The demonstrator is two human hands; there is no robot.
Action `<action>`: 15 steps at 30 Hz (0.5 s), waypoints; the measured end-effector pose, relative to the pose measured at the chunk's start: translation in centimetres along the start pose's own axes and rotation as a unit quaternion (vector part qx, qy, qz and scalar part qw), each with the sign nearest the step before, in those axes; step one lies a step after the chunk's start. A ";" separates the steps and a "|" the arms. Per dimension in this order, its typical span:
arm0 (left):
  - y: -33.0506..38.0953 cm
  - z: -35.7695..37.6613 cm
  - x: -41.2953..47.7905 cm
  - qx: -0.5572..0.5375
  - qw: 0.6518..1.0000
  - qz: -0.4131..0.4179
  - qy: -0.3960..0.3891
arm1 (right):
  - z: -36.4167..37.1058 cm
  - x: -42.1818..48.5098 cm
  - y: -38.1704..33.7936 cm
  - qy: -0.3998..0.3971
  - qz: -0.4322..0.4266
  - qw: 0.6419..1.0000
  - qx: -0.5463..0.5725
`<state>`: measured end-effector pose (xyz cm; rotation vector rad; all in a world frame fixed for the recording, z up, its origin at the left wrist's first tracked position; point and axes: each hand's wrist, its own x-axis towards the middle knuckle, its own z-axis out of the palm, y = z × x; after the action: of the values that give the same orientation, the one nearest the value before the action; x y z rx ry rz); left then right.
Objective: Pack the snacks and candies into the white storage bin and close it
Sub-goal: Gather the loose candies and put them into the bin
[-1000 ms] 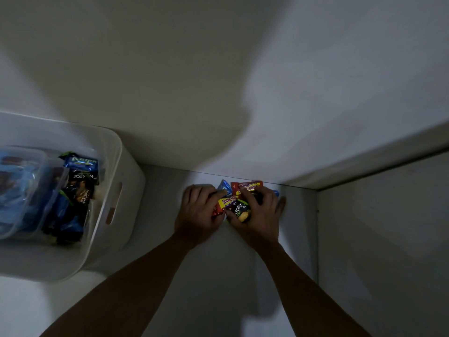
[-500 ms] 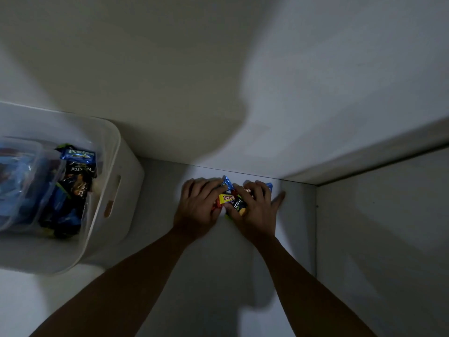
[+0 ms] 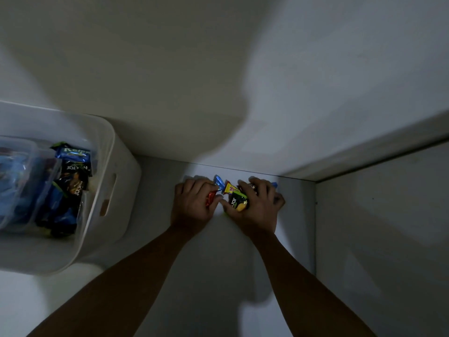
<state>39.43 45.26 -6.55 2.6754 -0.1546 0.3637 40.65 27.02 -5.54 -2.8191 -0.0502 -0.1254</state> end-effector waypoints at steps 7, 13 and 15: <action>-0.2 0.2 -0.1 0.017 1.000 0.004 -0.007 | 1.0 -0.3 0.4 0.061 -0.040 0.997 -0.010; -0.2 -0.2 0.9 0.030 0.997 -0.018 -0.068 | -0.2 1.1 0.8 0.012 -0.096 0.995 -0.021; 0.3 -0.8 0.8 0.003 0.996 -0.045 -0.077 | -0.7 1.0 0.7 -0.007 -0.088 0.996 -0.022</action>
<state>39.98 45.26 -5.50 2.7055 -0.0793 0.1301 41.59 26.17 -4.97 -2.8561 -0.3019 -0.1478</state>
